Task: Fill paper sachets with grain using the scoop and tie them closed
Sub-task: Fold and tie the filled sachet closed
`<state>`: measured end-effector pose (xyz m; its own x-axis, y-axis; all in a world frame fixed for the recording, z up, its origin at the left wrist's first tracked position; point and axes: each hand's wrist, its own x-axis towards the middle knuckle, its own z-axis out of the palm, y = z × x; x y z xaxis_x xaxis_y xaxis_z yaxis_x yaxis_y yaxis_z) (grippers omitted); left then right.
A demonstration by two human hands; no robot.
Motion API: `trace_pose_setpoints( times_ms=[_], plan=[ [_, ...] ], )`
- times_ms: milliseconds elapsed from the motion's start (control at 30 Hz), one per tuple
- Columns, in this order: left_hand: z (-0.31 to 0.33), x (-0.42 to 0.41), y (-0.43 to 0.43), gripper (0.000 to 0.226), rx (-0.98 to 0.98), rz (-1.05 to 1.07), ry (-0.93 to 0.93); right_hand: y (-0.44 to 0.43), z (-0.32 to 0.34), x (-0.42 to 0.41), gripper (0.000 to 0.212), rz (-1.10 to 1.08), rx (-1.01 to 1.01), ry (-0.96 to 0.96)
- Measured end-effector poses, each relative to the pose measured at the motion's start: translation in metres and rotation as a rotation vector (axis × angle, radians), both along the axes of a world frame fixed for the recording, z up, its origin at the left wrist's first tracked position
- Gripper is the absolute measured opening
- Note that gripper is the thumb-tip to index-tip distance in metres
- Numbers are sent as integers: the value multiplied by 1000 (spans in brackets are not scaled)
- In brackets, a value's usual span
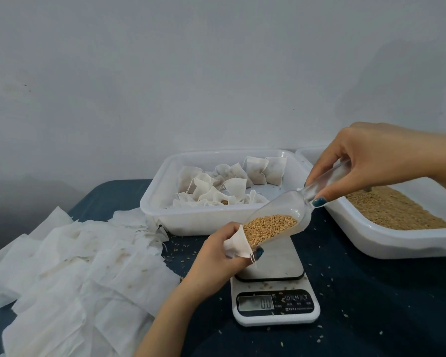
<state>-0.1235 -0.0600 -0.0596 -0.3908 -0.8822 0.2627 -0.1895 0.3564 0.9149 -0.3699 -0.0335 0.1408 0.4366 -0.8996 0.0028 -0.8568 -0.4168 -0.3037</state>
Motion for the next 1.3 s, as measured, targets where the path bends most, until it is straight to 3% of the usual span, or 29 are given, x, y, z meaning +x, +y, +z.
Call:
trace_pose_setpoints(
  times_ms=[800, 1300],
  plan=[
    [-2, -3, 1, 28, 102, -34, 141, 1, 7, 6, 42, 1, -6, 39],
    [0, -1, 0, 18, 3, -31, 38, -1, 7, 2, 45, -11, -37, 9]
  ],
)
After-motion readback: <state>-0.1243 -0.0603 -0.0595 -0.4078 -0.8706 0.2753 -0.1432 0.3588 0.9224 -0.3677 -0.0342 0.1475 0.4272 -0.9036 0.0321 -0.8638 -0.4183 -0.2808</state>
